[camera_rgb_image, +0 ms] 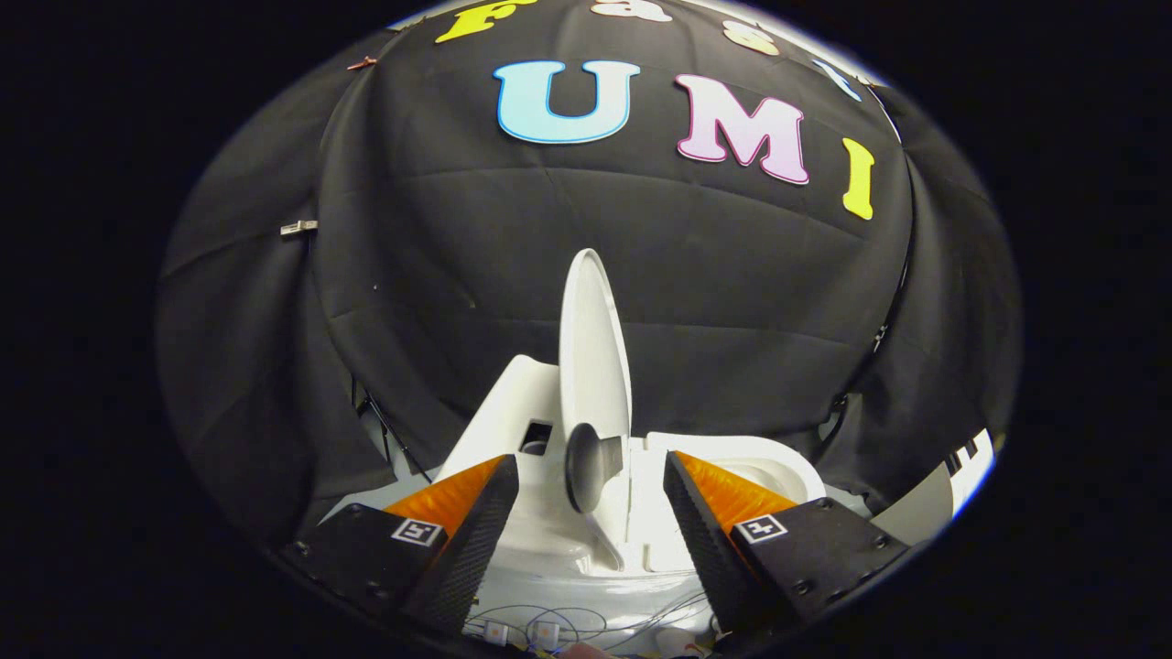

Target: Open the toilet lid.

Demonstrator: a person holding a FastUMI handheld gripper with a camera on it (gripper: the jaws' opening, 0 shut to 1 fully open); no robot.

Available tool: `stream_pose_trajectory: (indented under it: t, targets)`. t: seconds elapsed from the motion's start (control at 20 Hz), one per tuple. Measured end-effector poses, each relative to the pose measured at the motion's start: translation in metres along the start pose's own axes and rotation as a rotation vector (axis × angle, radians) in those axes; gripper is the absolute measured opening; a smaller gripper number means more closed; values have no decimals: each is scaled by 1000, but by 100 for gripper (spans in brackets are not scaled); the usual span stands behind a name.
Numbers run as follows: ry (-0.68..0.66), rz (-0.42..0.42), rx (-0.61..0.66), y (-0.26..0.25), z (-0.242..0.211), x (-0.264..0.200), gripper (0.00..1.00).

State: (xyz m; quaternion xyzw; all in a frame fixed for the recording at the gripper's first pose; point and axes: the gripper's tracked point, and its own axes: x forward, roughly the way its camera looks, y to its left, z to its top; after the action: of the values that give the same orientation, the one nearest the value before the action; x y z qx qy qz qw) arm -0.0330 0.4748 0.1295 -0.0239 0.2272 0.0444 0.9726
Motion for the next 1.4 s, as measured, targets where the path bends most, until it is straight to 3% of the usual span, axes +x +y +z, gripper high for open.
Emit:
stream_pose_trajectory:
  t: [0.1, 0.25, 0.45, 0.75, 1.05, 1.4]
  targets:
    - [9, 45, 10, 7, -2, -2, 100]
    - [-47, 2, -56, -4, 9, -12, 100]
    - [-23, 72, -28, 5, 6, -22, 100]
    - [-116, 125, -68, -31, 15, -55, 99]
    - [-142, 134, -31, -126, 10, -65, 100]
    - [-211, 44, -18, -268, -1, -41, 99]
